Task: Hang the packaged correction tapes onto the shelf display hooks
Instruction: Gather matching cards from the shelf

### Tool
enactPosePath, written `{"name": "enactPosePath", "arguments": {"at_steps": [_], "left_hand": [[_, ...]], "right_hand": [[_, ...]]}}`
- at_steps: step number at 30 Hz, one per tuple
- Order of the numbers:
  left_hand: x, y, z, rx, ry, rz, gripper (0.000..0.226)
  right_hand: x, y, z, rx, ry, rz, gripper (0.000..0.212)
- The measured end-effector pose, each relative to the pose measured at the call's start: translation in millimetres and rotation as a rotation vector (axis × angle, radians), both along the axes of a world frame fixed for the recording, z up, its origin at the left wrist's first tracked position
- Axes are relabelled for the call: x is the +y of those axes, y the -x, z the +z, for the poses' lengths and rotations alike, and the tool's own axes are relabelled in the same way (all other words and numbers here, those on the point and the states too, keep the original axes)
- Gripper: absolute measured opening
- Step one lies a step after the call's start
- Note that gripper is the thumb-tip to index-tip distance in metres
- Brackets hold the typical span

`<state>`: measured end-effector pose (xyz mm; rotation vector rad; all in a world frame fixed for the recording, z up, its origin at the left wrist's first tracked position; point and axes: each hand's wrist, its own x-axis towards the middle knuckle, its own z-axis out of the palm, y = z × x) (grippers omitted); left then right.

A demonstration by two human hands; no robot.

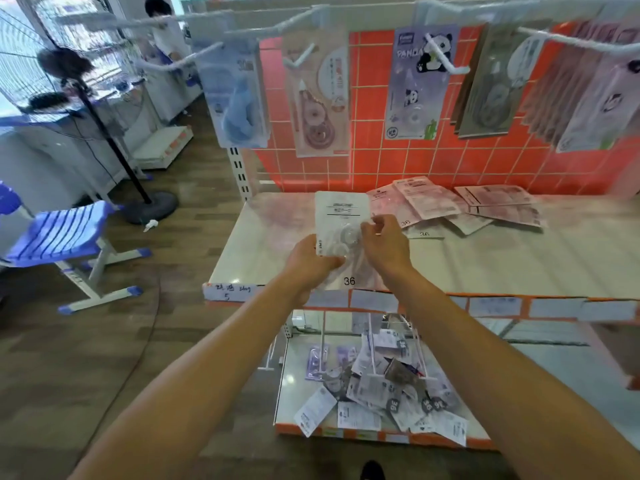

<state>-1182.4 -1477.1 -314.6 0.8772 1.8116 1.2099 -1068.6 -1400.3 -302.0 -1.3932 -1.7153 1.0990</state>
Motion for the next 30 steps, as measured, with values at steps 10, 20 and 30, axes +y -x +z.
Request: {"name": "enactPosePath", "arguments": {"at_steps": [10, 20, 30], "left_hand": [[-85.7, -19.8, -19.1, 0.058, 0.062, -0.185, 0.037], [-112.7, -45.6, -89.1, 0.027, 0.189, -0.267, 0.029], [-98.2, -63.5, -195.6, 0.048, 0.305, -0.311, 0.021]], "right_hand": [[-75.7, -27.0, -15.0, 0.284, 0.021, -0.073, 0.022], [-108.3, -64.8, -74.8, 0.336, 0.222, -0.066, 0.024], [-93.7, -92.2, -185.2, 0.281, 0.391, -0.023, 0.011]]}}
